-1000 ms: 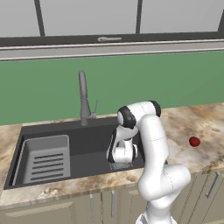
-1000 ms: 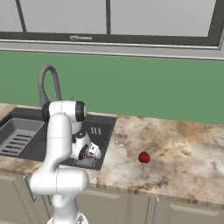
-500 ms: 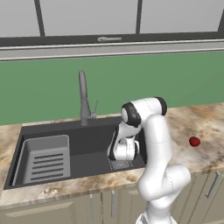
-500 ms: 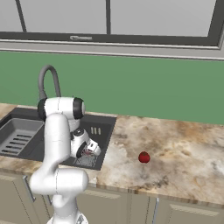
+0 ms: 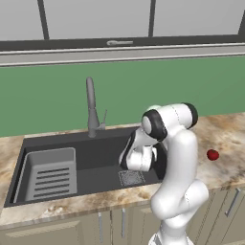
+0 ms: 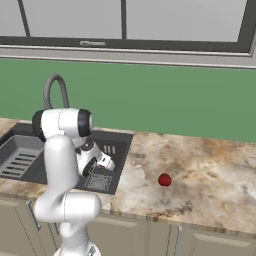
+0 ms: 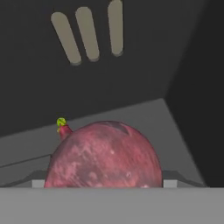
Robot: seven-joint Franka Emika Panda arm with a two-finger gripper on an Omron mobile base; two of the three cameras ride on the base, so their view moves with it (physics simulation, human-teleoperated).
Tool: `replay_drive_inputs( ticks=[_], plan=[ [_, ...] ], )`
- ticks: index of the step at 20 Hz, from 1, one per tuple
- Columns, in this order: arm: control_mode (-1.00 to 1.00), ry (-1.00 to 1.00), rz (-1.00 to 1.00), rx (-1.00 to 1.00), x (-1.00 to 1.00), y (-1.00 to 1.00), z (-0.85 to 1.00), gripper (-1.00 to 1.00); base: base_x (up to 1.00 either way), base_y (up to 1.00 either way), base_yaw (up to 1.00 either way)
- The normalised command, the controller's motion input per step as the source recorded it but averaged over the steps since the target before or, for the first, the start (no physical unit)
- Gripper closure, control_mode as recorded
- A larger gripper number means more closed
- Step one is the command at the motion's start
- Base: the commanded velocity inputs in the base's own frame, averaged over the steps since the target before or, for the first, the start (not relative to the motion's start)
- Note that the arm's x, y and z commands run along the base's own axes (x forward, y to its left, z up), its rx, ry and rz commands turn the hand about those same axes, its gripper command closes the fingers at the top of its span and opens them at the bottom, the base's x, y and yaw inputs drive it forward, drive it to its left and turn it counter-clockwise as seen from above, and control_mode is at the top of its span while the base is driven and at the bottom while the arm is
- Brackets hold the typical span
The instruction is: Turn on the sink faucet. Then move the onion from the counter to the sink. Turn off the sink. Move the vegetable from the sink to the pot next to the stove. Finally move the pot to the front left burner.
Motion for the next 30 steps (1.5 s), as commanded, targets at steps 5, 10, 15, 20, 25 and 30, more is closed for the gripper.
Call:
replay_drive_inputs(
  ticks=[5,10,15,20,25,30],
  plan=[
    [-1.00,-0.04,0.00,0.00,-0.09,0.00,0.75,1.00,0.00,0.00,0.00],
    [-1.00,-0.02,0.00,0.00,-0.09,0.00,0.75,1.00,0.00,0.00,0.00],
    [-1.00,0.00,0.00,0.00,-0.09,0.00,0.79,1.00,0.00,0.00,0.00],
    [-1.00,0.00,0.00,0.00,0.00,0.00,0.91,1.00,0.00,0.00,0.00],
    [-1.00,0.03,0.00,0.00,0.00,0.00,0.86,1.00,0.00,0.00,0.00],
    [-1.00,0.07,0.00,0.00,-0.03,0.00,0.66,1.00,0.00,0.00,0.00]
  ],
)
